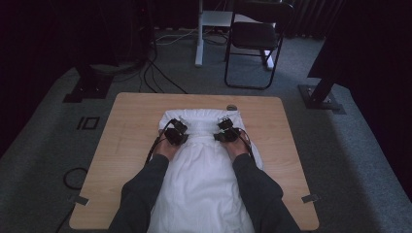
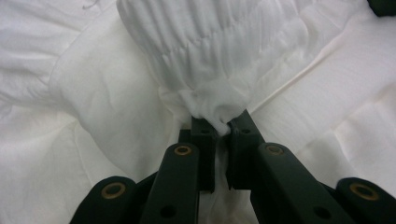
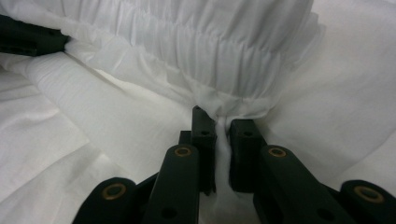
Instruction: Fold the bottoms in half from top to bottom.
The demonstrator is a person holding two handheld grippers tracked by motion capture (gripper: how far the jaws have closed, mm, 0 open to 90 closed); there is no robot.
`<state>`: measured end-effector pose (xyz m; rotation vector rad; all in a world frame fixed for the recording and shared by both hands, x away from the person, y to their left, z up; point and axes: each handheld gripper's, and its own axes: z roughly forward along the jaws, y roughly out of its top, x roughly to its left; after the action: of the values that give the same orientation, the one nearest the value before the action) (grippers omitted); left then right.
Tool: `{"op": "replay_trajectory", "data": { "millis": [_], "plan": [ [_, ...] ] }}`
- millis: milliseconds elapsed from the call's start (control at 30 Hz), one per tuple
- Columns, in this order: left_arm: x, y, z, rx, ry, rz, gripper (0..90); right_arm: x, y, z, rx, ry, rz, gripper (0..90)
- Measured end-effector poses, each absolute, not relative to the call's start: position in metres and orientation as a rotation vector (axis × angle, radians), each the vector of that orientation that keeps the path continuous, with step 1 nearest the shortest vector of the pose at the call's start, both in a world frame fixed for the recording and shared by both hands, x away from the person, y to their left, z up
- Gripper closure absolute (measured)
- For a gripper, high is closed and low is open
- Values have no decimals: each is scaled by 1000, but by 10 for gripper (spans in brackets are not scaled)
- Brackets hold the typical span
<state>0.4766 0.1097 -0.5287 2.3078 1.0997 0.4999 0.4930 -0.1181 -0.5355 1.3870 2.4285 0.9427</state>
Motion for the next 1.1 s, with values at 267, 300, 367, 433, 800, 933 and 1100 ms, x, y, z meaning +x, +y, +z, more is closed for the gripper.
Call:
{"op": "replay_trajectory", "data": {
  "millis": [267,300,367,433,800,933,1100],
  "plan": [
    [464,126,-503,2180,1060,436,849,479,-130,-513,1354,2379,1093,834],
    [459,128,-491,2137,1034,440,849,475,-133,-504,1331,2364,1122,834],
    [450,130,-473,2086,995,456,851,467,-138,-484,1263,2330,1167,834],
    [437,133,-451,2031,945,464,851,455,-144,-461,1198,2295,1231,834],
    [337,143,-400,1956,703,493,849,360,-163,-394,875,2262,1321,831],
    [315,139,-440,2024,723,424,848,334,-165,-423,862,2350,1267,830],
    [305,128,-502,2137,797,268,847,320,-168,-480,941,2488,1160,827]
  ]
}}
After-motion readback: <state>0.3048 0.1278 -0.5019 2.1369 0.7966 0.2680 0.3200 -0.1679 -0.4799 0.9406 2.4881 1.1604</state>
